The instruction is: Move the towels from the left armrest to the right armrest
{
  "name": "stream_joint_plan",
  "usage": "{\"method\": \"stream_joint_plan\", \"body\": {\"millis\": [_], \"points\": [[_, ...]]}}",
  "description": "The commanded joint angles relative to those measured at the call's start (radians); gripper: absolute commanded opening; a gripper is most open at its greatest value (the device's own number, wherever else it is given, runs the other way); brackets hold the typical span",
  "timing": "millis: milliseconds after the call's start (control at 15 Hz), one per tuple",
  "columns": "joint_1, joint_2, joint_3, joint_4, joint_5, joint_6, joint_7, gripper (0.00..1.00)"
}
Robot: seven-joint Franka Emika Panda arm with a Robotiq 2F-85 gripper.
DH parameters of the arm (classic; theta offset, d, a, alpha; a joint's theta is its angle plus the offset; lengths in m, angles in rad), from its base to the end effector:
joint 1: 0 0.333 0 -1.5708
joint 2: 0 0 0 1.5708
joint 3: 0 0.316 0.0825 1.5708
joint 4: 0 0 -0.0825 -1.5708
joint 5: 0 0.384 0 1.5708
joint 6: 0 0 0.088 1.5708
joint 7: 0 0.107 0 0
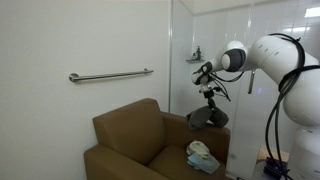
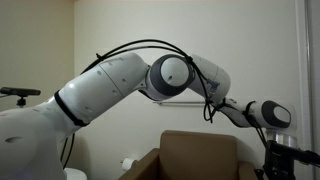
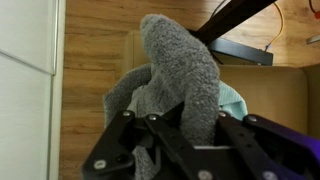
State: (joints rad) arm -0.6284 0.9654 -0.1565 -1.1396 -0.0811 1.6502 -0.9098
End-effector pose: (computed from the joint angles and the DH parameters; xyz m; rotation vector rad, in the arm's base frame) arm 0.5192 -0.4884 0.1923 -2.8662 -0.2693 0.6725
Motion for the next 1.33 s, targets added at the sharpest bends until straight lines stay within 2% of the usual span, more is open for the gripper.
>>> {"method": "stream_joint_plan", "body": {"millis": [0, 200, 733, 1067, 1267], "points": [[0.007, -0.002, 0.005, 0.010, -0.054, -0.021, -0.133, 0.04], [0.013, 0.008, 0.008, 0.026, -0.089, -0.045, -0.248, 0.04], [0.012, 0.116, 0.011, 0.214, -0.147, -0.222, -0.649, 0.04], [0.030, 0.185, -0.007, 0.316, -0.222, -0.300, -0.891, 0.04], [0.041, 0.222, -0.021, 0.372, -0.255, -0.323, -0.982, 0.05]]}}
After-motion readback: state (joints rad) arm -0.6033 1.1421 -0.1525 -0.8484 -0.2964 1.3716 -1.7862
